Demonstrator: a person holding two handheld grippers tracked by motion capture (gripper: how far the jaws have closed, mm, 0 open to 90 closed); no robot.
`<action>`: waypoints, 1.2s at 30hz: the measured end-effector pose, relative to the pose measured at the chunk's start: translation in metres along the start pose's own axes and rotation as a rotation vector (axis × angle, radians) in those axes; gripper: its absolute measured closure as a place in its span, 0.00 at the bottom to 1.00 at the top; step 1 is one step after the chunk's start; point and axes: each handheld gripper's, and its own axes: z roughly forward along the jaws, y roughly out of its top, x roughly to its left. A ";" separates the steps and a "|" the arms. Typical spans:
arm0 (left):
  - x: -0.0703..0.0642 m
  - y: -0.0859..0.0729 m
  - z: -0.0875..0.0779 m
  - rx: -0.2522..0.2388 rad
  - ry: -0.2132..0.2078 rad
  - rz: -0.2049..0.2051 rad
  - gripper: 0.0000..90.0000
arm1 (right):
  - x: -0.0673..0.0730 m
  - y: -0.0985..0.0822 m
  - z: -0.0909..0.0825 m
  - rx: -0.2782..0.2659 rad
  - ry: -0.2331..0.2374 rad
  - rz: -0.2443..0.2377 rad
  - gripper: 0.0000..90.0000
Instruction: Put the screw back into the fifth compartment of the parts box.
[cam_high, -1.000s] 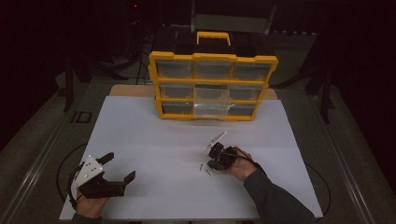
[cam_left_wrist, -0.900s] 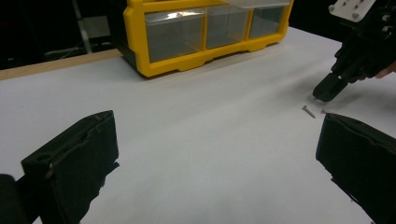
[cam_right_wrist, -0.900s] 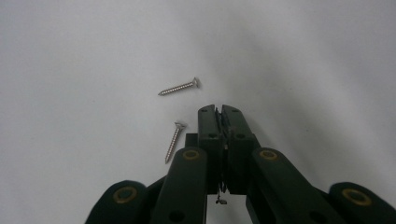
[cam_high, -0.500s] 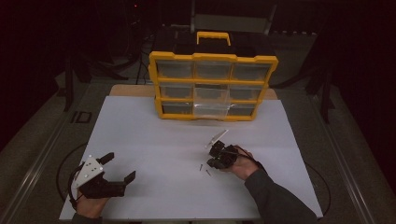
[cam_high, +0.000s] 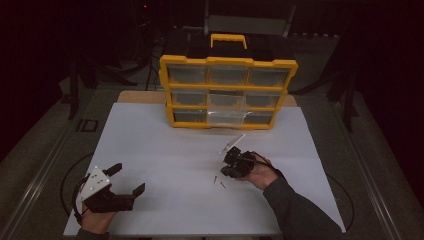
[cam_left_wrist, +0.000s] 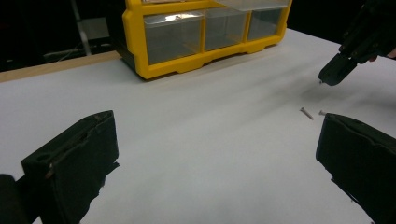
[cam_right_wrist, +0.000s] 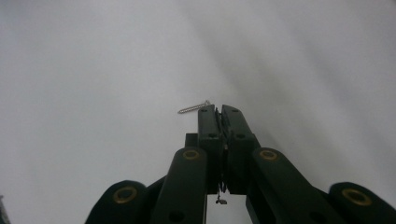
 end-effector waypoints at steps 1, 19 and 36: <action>0.000 0.000 0.000 0.000 0.000 0.000 0.00 | 0.000 0.001 -0.001 -0.003 0.001 0.000 0.97; 0.000 0.000 0.000 0.002 -0.003 0.002 0.00 | -0.001 0.014 -0.021 -0.031 0.016 -0.004 0.97; 0.000 0.000 0.001 0.004 -0.004 0.001 0.00 | -0.004 0.025 -0.037 -0.054 0.037 0.005 0.97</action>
